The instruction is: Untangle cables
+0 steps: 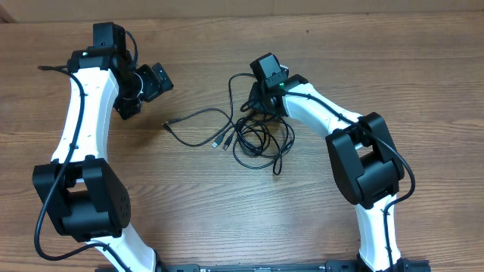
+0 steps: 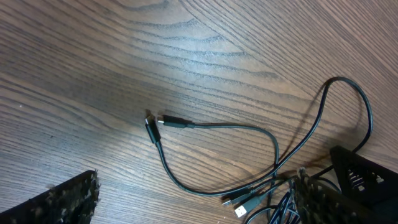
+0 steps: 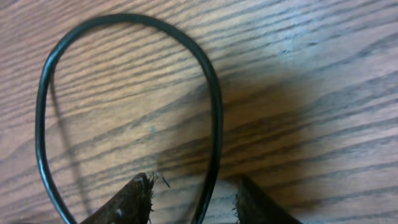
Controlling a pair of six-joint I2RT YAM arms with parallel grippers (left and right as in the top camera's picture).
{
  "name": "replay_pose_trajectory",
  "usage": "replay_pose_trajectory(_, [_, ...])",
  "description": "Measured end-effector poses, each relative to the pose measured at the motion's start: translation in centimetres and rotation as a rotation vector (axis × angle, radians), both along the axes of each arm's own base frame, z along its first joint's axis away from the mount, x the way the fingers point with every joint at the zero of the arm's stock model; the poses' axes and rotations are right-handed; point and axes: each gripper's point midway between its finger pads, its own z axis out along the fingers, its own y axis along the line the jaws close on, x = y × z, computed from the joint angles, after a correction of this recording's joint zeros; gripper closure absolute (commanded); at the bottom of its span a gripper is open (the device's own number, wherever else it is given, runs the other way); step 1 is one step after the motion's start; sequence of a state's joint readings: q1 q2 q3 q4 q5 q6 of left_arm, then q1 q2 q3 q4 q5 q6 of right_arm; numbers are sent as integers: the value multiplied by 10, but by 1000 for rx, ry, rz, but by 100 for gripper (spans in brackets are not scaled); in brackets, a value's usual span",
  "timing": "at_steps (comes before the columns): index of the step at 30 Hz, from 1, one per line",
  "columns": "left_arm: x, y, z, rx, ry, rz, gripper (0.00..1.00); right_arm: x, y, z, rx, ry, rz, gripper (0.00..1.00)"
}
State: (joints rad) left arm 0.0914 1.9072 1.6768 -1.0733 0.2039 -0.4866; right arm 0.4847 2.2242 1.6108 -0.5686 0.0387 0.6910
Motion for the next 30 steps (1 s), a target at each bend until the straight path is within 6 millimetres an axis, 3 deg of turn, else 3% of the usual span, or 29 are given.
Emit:
replay_pose_trajectory(4, [0, 0, 0, 0, 0, 0, 0, 0, 1, -3, 6, 8, -3, 96])
replay_pose_trajectory(10, [0, 1, 0, 3, 1, 1, 0, -7, 14, -2, 69, 37, 120, 96])
replay_pose_trajectory(12, [0, 1, 0, 3, 1, 1, 0, -10, 21, 7, 113, 33, 203, 96])
replay_pose_trajectory(15, [0, 1, 0, 3, 1, 1, 0, -12, 33, 46, 199, -22, 312, 96])
replay_pose_trajectory(22, [0, 1, 0, 3, 1, 1, 0, -35, 49, 215, 383, -320, 493, 96])
replay_pose_trajectory(25, [0, 1, 0, 3, 1, 1, 1, -51, 46, 268, 422, -423, 530, 96])
replay_pose_trajectory(27, [0, 1, 0, 3, 1, 1, 1, -60, 43, 292, 435, -474, 547, 96])
replay_pose_trajectory(30, [0, 1, 0, 3, 1, 1, 0, -69, 41, 312, 446, -515, 560, 96])
